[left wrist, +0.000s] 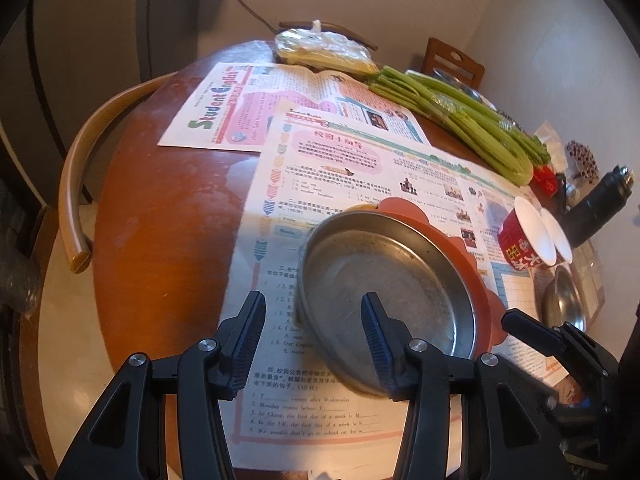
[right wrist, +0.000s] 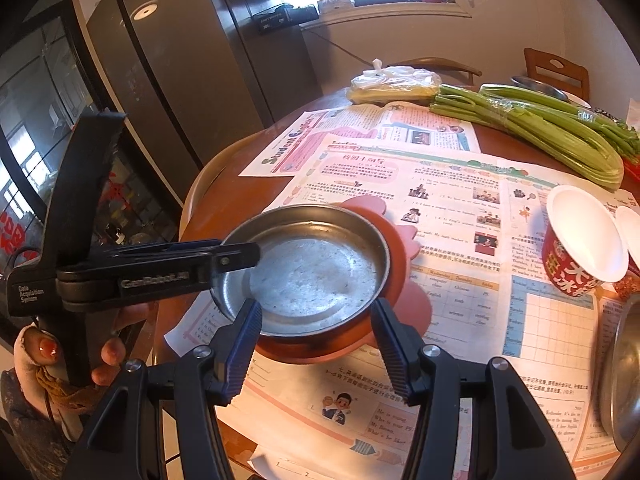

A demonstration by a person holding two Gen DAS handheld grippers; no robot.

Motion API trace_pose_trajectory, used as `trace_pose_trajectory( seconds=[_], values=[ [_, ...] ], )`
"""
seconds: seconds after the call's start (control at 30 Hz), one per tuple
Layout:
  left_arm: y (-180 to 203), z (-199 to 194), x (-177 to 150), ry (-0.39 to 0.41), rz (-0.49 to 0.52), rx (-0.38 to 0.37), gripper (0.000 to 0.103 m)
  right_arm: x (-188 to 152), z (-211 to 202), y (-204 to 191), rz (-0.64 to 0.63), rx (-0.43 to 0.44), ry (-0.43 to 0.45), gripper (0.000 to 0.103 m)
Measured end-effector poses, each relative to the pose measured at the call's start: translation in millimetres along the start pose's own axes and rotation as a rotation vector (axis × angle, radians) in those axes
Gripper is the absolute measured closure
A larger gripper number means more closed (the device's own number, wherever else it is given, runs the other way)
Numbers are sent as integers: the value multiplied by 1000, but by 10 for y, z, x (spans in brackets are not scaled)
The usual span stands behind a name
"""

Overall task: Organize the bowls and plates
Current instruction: 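Lower the steel pan onto the orange plate and open the left tool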

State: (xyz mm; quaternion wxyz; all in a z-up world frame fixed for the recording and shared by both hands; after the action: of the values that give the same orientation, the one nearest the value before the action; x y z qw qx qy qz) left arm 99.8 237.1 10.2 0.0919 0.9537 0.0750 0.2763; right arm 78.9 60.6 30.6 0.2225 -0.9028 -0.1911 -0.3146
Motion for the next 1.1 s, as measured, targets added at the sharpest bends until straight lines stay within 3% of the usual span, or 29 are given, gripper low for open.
trace_pose_trajectory(
  seconds=[0.13, 0.33, 0.53, 0.77, 1.1],
  values=[
    [-128, -70, -77, 7, -65, -29, 48, 12, -83, 107, 20, -9, 18, 46],
    [-118, 79, -185, -36, -132, -163, 45, 8, -68, 266, 73, -6, 2, 46],
    [-16, 263, -197, -80, -150, -187, 45, -17, -46, 267, 69, -2, -8, 46],
    [135, 298, -177, -85, -108, -122, 45, -23, -55, 346, 100, -12, 0, 46],
    [302, 387, -99, -90, -77, -100, 44, -58, 75, 453, 119, -19, -45, 45]
  ],
)
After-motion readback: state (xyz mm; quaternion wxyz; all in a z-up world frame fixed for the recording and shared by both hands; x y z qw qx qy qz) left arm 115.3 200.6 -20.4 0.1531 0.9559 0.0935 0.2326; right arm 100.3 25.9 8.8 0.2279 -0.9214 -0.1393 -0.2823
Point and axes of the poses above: each gripper's, at about its wrist camera, not at the fingertips, and z roughly the way its jaws point, y to its right, x to its top, the point moved 1 cm from there along z, roughly the way its jaws point, and after that the axes turned 2 degrees about x, right-handed, at the moved point
